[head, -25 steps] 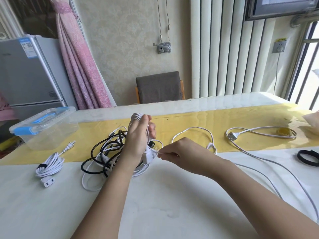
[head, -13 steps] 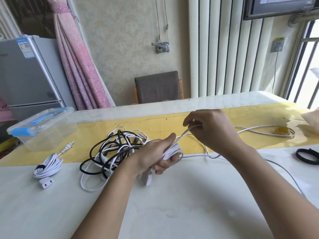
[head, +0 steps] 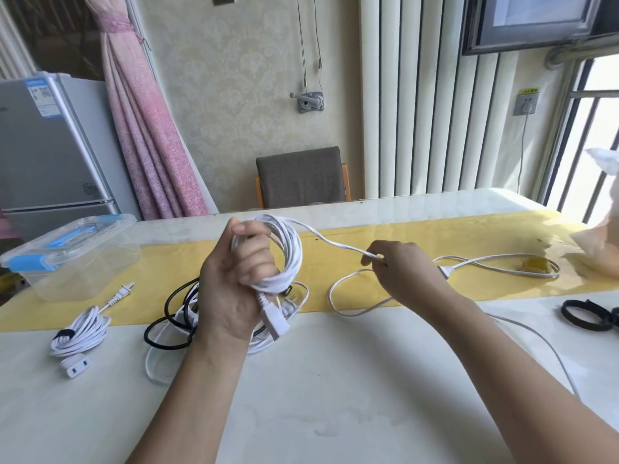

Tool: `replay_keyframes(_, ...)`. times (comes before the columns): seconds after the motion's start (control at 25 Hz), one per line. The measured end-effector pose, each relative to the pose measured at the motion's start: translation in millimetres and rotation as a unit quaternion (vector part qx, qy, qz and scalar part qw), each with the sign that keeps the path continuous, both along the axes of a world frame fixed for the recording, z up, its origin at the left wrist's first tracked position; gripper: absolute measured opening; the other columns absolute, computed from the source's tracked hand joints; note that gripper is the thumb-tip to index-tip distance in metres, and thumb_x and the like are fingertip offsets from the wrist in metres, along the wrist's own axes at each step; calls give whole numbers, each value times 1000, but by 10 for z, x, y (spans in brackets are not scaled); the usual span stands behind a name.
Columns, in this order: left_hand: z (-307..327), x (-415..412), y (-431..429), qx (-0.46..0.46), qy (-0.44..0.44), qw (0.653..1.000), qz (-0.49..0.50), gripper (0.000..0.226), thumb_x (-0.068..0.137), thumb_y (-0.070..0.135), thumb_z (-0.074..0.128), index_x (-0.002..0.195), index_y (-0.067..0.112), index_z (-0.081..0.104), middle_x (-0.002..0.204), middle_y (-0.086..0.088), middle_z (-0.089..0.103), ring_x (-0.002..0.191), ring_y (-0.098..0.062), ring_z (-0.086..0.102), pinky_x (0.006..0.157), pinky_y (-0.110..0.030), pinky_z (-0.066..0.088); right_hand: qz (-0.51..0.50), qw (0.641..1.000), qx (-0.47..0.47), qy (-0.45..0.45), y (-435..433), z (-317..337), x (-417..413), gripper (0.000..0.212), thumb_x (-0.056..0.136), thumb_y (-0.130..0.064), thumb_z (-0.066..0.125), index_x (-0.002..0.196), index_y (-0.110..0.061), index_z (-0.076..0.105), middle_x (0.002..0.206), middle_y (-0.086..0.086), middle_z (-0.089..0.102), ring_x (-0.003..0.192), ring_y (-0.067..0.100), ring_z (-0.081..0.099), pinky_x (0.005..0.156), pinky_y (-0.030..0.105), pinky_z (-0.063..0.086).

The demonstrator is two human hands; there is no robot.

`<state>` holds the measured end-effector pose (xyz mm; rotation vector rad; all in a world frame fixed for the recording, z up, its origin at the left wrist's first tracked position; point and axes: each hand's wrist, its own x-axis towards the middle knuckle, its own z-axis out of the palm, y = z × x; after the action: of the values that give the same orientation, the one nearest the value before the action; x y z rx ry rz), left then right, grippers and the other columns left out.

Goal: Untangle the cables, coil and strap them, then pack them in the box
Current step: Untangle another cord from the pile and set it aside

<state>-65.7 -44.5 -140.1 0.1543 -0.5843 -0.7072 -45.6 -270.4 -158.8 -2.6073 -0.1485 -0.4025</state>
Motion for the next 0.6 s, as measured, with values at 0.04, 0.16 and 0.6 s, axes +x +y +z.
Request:
replay_keyframes(0.04, -20, 33, 23, -25, 35, 999, 26, 32, 101, 29, 33, 93, 4, 52, 58, 2, 36, 48, -11, 33, 56, -30, 37, 26, 999, -27, -1, 56, -27, -27, 23, 97, -19, 43, 104, -21, 65, 64, -4, 48, 62, 23, 47, 49, 29, 32)
replay_keyframes(0.16, -37, 95, 88, -43, 94, 984, 146, 37, 102, 34, 34, 99, 2, 51, 68, -6, 46, 57, -19, 46, 63, -31, 43, 118, 989, -70, -52, 245, -76, -153, 25, 99, -39, 44, 108, -24, 61, 65, -2, 47, 65, 27, 44, 54, 32, 32)
replay_keyframes(0.6, -124, 34, -314, 460, -172, 709, 505, 39, 99, 40, 28, 94, 9, 50, 55, 2, 47, 52, -14, 42, 55, -25, 35, 274, 951, -125, -64, 465, -54, -329, 40, 93, -31, 52, 58, -19, 37, 54, 6, 35, 59, 26, 33, 53, 35, 35)
